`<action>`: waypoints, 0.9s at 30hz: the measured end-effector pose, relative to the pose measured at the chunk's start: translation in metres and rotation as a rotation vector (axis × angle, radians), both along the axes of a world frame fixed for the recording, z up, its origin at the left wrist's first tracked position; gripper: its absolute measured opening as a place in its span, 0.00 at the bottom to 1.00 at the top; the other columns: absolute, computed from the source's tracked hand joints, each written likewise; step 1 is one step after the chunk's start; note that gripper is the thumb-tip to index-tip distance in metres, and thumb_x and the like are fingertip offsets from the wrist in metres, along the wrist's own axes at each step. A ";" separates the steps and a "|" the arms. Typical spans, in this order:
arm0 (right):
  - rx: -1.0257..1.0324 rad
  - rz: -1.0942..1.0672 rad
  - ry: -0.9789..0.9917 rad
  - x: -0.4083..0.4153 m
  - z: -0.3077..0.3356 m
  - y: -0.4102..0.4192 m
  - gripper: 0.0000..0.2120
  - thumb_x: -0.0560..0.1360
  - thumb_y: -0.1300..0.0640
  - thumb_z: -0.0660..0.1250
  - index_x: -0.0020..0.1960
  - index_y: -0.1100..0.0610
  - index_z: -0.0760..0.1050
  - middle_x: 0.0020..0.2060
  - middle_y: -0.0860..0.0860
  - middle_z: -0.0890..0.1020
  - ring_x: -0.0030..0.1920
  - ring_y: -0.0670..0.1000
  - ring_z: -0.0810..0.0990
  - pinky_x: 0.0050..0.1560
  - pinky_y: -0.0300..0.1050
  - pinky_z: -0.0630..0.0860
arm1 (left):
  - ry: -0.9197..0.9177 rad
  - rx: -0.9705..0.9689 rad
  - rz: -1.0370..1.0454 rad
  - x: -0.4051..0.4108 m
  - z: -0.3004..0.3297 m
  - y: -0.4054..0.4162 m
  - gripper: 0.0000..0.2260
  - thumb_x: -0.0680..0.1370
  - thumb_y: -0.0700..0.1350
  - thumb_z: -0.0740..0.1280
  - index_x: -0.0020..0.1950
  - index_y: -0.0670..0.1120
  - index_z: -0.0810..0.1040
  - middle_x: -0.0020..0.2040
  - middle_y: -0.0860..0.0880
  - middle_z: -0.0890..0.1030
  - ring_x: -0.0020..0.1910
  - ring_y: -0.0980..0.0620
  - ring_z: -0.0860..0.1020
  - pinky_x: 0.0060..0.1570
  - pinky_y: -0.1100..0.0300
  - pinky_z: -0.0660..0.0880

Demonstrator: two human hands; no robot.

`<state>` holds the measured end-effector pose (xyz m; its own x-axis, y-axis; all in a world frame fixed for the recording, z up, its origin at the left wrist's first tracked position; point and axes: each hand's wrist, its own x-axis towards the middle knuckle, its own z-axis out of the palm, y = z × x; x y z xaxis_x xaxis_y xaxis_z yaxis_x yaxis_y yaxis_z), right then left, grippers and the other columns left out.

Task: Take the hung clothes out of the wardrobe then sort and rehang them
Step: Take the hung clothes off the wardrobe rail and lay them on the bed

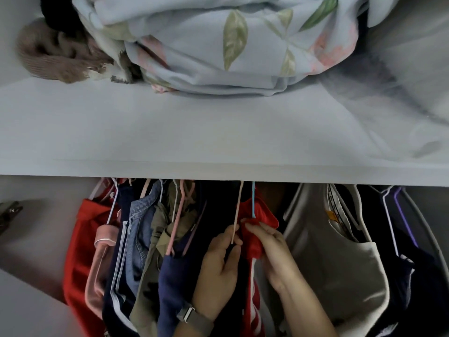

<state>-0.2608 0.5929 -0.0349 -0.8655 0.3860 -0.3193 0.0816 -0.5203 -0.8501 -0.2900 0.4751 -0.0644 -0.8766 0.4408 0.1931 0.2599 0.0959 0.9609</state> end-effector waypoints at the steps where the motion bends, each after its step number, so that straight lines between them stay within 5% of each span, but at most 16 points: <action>1: -0.013 0.005 0.008 -0.002 0.001 -0.001 0.09 0.74 0.61 0.68 0.51 0.64 0.81 0.44 0.63 0.84 0.43 0.55 0.84 0.43 0.41 0.80 | 0.037 -0.021 0.003 0.000 -0.001 0.000 0.14 0.74 0.49 0.60 0.58 0.62 0.75 0.56 0.53 0.77 0.59 0.64 0.74 0.65 0.66 0.66; 4: -0.024 -0.003 0.025 -0.009 0.002 -0.003 0.11 0.73 0.58 0.69 0.51 0.65 0.81 0.45 0.62 0.84 0.43 0.55 0.84 0.43 0.41 0.80 | 0.135 -0.097 0.031 -0.003 -0.001 -0.002 0.16 0.73 0.54 0.58 0.55 0.74 0.69 0.54 0.60 0.77 0.58 0.62 0.73 0.61 0.71 0.65; 8: -0.025 0.036 0.008 -0.015 0.005 -0.004 0.12 0.72 0.56 0.70 0.53 0.62 0.81 0.47 0.60 0.85 0.46 0.55 0.85 0.46 0.43 0.79 | 0.136 -0.119 0.032 -0.003 -0.004 -0.008 0.17 0.74 0.55 0.59 0.63 0.64 0.72 0.56 0.61 0.76 0.59 0.59 0.74 0.62 0.65 0.68; 11: -0.025 0.061 -0.012 -0.018 0.007 -0.005 0.14 0.70 0.56 0.72 0.53 0.60 0.81 0.47 0.58 0.85 0.47 0.54 0.85 0.45 0.42 0.78 | 0.109 -0.135 0.030 -0.004 -0.001 -0.016 0.18 0.73 0.57 0.59 0.61 0.57 0.76 0.56 0.57 0.75 0.57 0.62 0.74 0.60 0.69 0.68; 14: 0.041 0.089 -0.041 -0.021 0.006 -0.006 0.14 0.69 0.57 0.73 0.53 0.60 0.82 0.47 0.58 0.85 0.48 0.55 0.85 0.49 0.46 0.78 | -0.072 -0.052 0.060 -0.007 0.002 -0.028 0.15 0.72 0.57 0.61 0.52 0.56 0.82 0.57 0.55 0.76 0.59 0.62 0.74 0.62 0.67 0.67; 16: 0.114 0.088 -0.072 -0.023 0.006 -0.007 0.08 0.72 0.59 0.72 0.50 0.59 0.82 0.44 0.57 0.86 0.45 0.53 0.85 0.45 0.43 0.79 | -0.309 0.125 0.051 -0.010 0.003 -0.034 0.10 0.78 0.45 0.63 0.50 0.46 0.84 0.58 0.49 0.78 0.57 0.53 0.78 0.59 0.57 0.74; 19: 0.184 0.075 -0.079 -0.025 0.007 -0.010 0.03 0.73 0.61 0.70 0.45 0.56 0.82 0.37 0.52 0.86 0.38 0.48 0.85 0.37 0.36 0.77 | -0.472 0.213 0.052 -0.013 0.009 -0.033 0.11 0.80 0.37 0.57 0.53 0.38 0.79 0.55 0.42 0.80 0.51 0.48 0.81 0.50 0.57 0.79; 27: 0.335 0.108 0.015 -0.005 0.029 0.011 0.11 0.69 0.74 0.69 0.44 0.60 0.77 0.29 0.48 0.81 0.30 0.43 0.81 0.33 0.32 0.75 | 0.121 -0.112 0.107 -0.061 0.034 -0.016 0.11 0.78 0.36 0.63 0.55 0.52 0.74 0.53 0.49 0.78 0.49 0.65 0.76 0.52 0.72 0.71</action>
<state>-0.2659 0.6041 -0.0058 -0.9107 0.3732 -0.1770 0.1066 -0.2017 -0.9736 -0.3512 0.4594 -0.0301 -0.8929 0.3711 0.2550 0.3557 0.2341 0.9048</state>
